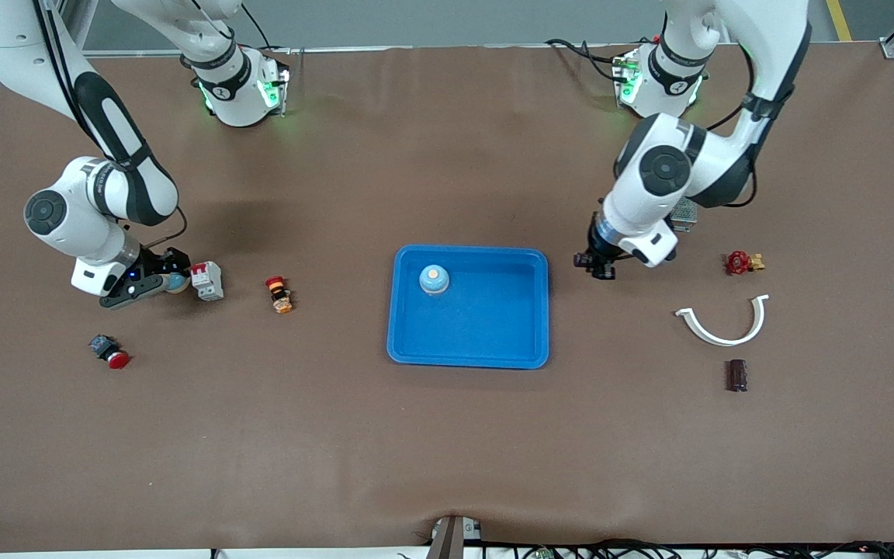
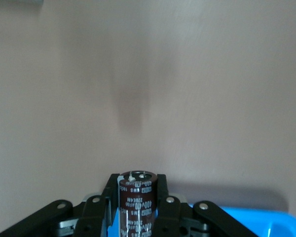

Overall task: Place electrolytic capacitor and blue bell in tray
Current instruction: 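Grasp the bell with the right gripper while the left gripper carries the capacitor, then release the capacitor in the tray while the right gripper carries the bell, then lower the bell into the tray and open the right gripper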

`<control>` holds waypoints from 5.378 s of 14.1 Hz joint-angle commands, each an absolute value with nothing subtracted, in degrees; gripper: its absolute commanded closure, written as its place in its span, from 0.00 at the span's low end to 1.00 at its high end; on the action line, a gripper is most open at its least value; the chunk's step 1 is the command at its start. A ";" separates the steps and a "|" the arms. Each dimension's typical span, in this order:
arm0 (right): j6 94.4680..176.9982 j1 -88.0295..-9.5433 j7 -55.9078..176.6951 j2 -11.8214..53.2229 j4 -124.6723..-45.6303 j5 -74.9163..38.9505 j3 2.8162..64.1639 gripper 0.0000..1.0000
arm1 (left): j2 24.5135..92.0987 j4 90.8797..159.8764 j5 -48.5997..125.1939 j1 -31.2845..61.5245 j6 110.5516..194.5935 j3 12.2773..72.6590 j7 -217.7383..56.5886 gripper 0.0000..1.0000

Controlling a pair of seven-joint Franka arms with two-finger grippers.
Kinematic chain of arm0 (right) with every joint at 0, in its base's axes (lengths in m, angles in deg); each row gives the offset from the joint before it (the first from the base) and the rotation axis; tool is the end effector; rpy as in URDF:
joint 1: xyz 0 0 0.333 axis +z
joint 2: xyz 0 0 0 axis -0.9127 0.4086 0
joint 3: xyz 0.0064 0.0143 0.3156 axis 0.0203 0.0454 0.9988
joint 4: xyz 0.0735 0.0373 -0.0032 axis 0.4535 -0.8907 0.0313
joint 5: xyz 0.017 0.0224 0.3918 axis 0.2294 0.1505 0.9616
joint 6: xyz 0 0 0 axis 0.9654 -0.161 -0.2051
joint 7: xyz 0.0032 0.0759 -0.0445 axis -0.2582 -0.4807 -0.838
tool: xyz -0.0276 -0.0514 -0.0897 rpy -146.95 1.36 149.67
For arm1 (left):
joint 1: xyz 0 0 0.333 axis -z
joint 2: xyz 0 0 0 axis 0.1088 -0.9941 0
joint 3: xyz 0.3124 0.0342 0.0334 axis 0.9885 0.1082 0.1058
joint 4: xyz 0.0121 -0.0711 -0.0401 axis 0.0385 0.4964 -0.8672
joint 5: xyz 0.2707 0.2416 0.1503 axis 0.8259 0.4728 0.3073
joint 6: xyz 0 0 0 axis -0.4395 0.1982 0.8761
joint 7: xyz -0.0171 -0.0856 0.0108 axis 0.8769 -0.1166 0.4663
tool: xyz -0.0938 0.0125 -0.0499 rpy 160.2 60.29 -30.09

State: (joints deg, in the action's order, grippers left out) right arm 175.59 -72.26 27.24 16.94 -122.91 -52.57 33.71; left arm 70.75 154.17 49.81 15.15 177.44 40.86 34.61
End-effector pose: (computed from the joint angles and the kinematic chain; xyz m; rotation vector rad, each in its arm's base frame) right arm 0.4897 -0.1043 0.1760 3.0631 0.6718 -0.0338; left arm 0.4779 -0.2624 0.2736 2.1710 2.2261 -0.0673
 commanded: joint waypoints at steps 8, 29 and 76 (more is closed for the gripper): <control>176.38 -72.39 26.05 16.48 -124.73 -51.23 33.75 0.00 | 59.07 144.69 61.32 26.63 180.43 41.28 56.21 1.00; 150.33 -70.11 27.98 16.31 -104.74 -48.08 33.75 0.42 | 47.98 135.01 76.12 28.13 175.07 41.72 61.16 0.01; 155.72 -23.17 123.17 44.78 -67.69 -47.01 33.31 0.44 | 48.08 117.16 66.71 -8.70 162.49 41.72 -71.73 0.00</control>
State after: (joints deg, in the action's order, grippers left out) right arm 155.34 -23.75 121.40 42.74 -70.30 -45.95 33.90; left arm 50.26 118.64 66.22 -8.54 160.51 41.71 -69.63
